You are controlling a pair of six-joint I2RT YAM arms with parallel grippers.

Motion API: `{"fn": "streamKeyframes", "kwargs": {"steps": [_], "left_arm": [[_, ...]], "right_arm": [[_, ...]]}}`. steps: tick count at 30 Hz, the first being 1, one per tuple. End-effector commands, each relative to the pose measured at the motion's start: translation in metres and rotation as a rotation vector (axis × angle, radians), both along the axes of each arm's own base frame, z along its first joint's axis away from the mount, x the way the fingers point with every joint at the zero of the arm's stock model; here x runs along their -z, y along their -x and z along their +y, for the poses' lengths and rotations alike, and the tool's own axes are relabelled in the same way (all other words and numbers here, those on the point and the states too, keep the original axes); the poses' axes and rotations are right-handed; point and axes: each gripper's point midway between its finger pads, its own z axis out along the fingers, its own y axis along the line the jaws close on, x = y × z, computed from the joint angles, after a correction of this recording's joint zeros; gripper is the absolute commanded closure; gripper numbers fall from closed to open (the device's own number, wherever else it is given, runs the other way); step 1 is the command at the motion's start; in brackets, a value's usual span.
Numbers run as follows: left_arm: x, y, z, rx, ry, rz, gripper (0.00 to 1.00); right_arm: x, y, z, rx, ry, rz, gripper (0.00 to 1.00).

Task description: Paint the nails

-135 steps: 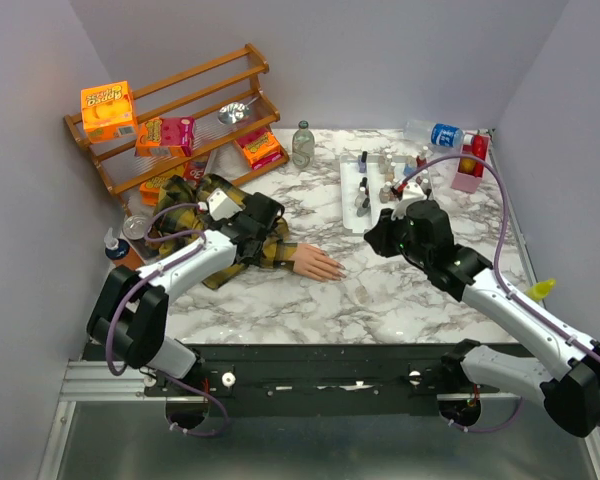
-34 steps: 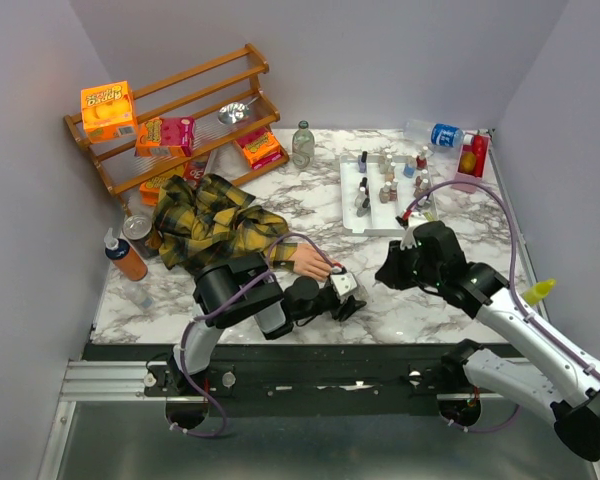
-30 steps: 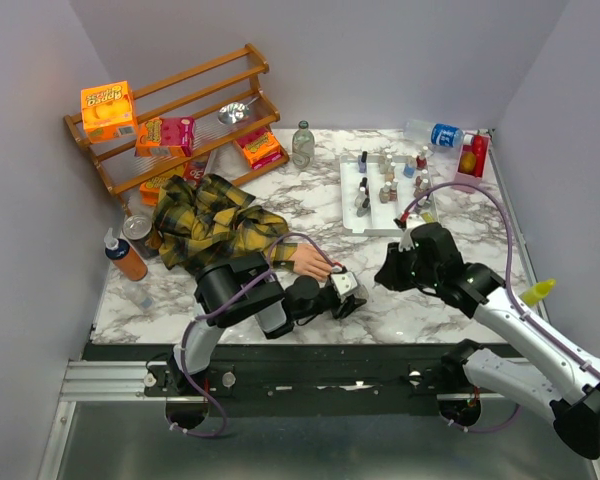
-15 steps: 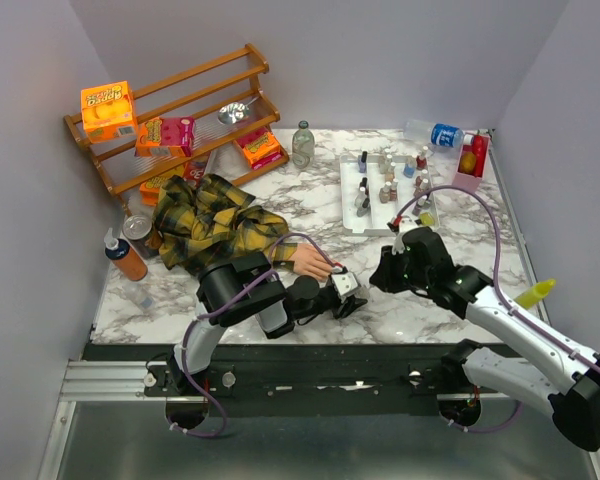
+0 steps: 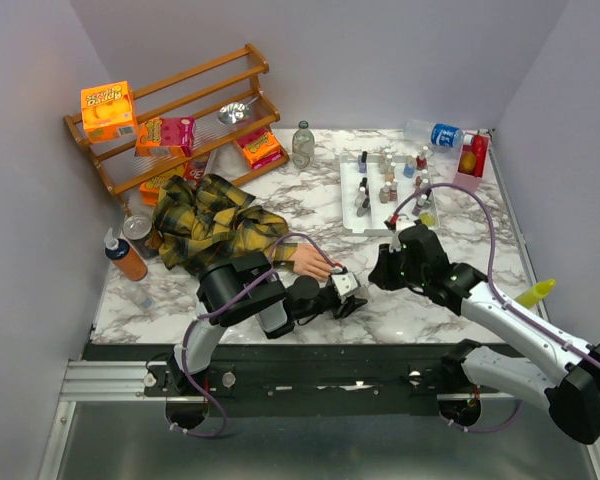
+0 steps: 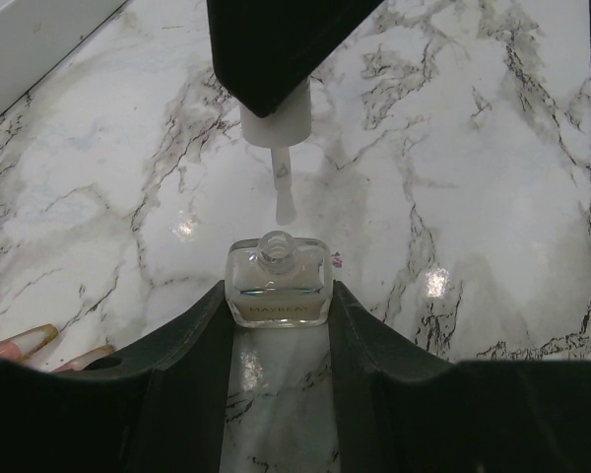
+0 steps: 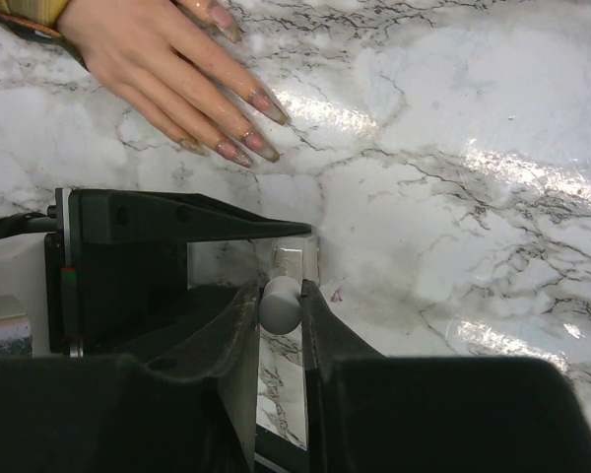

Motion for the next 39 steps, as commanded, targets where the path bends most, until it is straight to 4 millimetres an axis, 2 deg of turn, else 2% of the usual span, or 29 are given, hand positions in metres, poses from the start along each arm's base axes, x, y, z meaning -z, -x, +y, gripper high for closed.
{"fn": "streamKeyframes", "kwargs": {"steps": [1,32,39], "left_arm": [[-0.0137,0.0030,-0.0048,0.034,0.067,-0.049,0.60],[-0.0116,0.0029,-0.0066,0.038,0.064,-0.045,0.60],[-0.0109,0.0029,-0.0065,0.038,0.062,-0.046,0.61]], "right_arm": [[-0.0098,-0.0098,0.0043,-0.008,-0.002,-0.050,0.99],[-0.0111,-0.0084,0.0126,-0.051,-0.022,-0.041,0.99],[-0.0056,-0.0068,0.0125,-0.054,-0.014,-0.024,0.99]]}}
